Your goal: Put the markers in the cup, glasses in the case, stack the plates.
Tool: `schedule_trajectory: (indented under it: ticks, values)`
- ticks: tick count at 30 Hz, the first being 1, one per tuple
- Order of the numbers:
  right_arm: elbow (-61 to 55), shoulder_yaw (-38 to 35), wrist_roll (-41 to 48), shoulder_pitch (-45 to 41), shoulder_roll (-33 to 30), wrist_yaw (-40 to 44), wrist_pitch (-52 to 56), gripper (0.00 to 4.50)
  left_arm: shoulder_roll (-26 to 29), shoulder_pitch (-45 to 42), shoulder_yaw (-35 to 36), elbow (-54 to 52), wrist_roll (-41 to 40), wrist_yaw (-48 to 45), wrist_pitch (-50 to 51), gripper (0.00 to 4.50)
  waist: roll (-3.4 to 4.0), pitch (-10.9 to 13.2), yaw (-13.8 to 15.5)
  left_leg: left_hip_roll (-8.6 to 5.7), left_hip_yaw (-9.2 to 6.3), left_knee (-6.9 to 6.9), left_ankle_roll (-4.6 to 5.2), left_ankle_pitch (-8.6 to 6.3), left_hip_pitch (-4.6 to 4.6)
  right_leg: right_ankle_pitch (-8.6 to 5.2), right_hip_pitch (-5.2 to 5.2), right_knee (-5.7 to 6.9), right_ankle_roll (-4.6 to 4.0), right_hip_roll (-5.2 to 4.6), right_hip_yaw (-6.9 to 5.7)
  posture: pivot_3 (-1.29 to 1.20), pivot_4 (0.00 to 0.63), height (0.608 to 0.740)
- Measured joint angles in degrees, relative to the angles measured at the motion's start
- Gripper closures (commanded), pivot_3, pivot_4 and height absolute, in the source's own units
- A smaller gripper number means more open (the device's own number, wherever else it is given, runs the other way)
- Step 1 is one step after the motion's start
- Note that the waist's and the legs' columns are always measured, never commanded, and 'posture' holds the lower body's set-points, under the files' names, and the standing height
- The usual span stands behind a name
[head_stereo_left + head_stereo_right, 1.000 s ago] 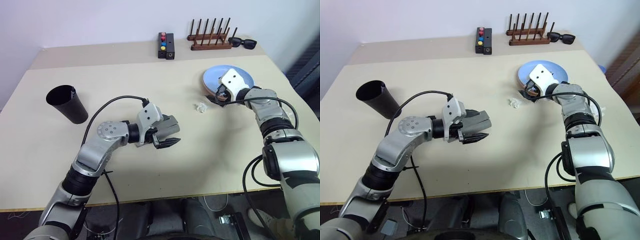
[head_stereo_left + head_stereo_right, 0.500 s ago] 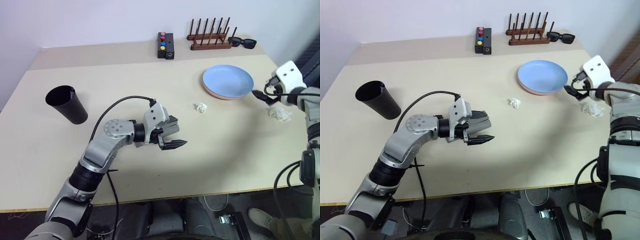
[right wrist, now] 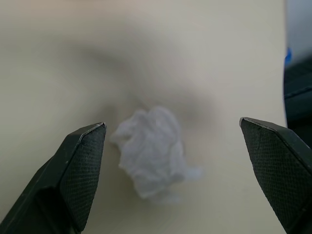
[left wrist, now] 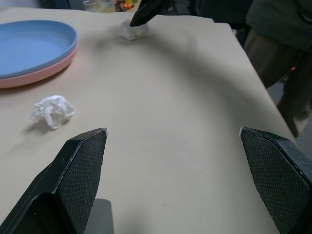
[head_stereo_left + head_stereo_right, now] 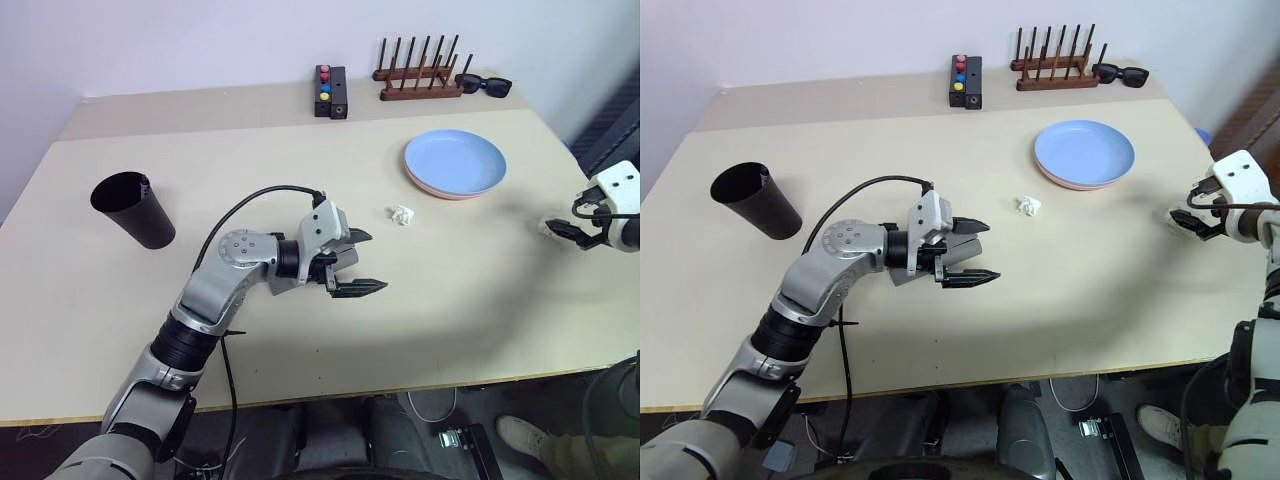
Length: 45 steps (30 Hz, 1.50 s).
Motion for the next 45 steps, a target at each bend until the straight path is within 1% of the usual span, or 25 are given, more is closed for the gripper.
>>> schedule_trajectory:
  ticks: [9,10,12,13,19,20,28,33,36,40,45]
  values:
    - [-0.03,-0.38,0.75,2.07,0.68,-1.65,-0.13,0.03,0.09,-0.03,-0.26,0.15,0.04,-0.68,-0.2,0.0,0.01,-0.01,0.04,0.0,0.01,0.01,0.0,0.0,0.01,0.0,0.0,0.0,0.0,0.0,0.02,0.0,0.15,0.74]
    - [-0.01,-0.42,0.77,2.07,1.1,-1.98,-0.25,0.26,0.09,-0.03,-0.26,0.15,0.05,-0.66,-0.2,0.0,0.01,-0.01,0.04,0.0,0.02,0.0,0.0,0.0,0.01,0.0,0.0,0.0,0.0,0.0,0.02,0.0,0.15,0.74]
    - [0.15,-0.64,0.98,2.07,2.06,-2.77,-0.33,0.81,0.16,-0.02,-0.26,0.15,0.05,-0.54,-0.19,0.0,0.01,-0.01,0.02,0.0,0.02,0.0,0.0,0.0,0.01,0.0,0.0,0.01,0.0,0.0,0.02,0.0,0.15,0.74]
    - [0.29,-0.71,1.05,2.07,2.55,-3.19,-0.41,1.27,0.22,-0.03,-0.26,0.15,0.06,-0.39,-0.18,0.0,0.01,-0.01,0.02,0.01,0.01,0.0,0.0,0.0,0.01,0.0,0.0,0.01,0.0,0.0,0.02,0.0,0.15,0.74]
    - [1.41,-0.76,1.09,2.06,3.45,-4.45,-0.83,4.4,0.86,-0.01,-0.25,0.13,0.09,0.41,-0.07,0.0,0.02,-0.01,0.14,0.0,0.02,0.02,0.0,0.0,0.01,0.0,0.0,0.01,0.0,0.0,0.03,0.0,0.15,0.74]
    - [1.43,-0.77,1.09,2.05,3.46,-4.58,-0.88,4.47,0.89,-0.01,-0.25,0.12,0.08,0.52,-0.06,0.0,0.02,-0.01,0.12,0.0,0.01,0.01,0.0,0.0,0.01,0.0,0.0,0.01,0.0,0.0,0.03,0.0,0.15,0.74]
    - [0.69,-1.23,1.3,2.09,3.48,-5.06,-2.47,4.47,0.86,-0.01,-0.23,-0.06,0.08,2.07,0.09,0.0,0.02,-0.01,0.04,0.0,0.02,0.02,0.0,0.0,0.01,0.0,0.0,0.01,0.0,0.0,0.03,0.0,0.15,0.74]
    - [-5.82,-2.87,3.45,2.1,3.76,-5.0,-3.53,4.47,0.51,0.04,-0.2,-0.07,0.08,3.72,0.26,0.0,0.02,-0.01,0.05,0.0,0.02,0.01,0.0,0.0,0.01,0.0,0.0,0.02,0.0,0.0,0.03,0.0,0.15,0.74]
    - [-10.26,-3.97,5.04,1.15,4.99,-4.99,-3.43,4.47,0.27,0.04,-0.14,-0.08,0.12,4.8,0.31,0.0,0.02,-0.01,0.01,0.01,0.02,0.01,0.0,0.0,0.01,0.0,0.0,0.02,0.0,0.0,0.03,0.0,0.15,0.74]
    - [-14.32,-4.15,6.53,-2.4,8.94,-4.81,-3.57,4.47,-1.01,-0.2,0.01,0.79,1.53,8.63,0.26,0.0,0.02,-0.01,-0.01,0.02,0.02,0.02,0.0,0.0,0.02,0.0,0.0,0.04,0.0,0.0,0.03,0.0,0.15,0.74]
    - [-13.23,-3.67,6.9,-5.45,15.37,-5.32,-6.4,4.47,-1.59,-0.43,1.06,1.94,2.83,11.88,0.23,0.0,0.01,-0.01,0.2,0.01,-0.01,0.03,0.0,0.0,0.01,0.0,0.0,0.04,0.0,0.0,0.03,0.0,0.15,0.74]
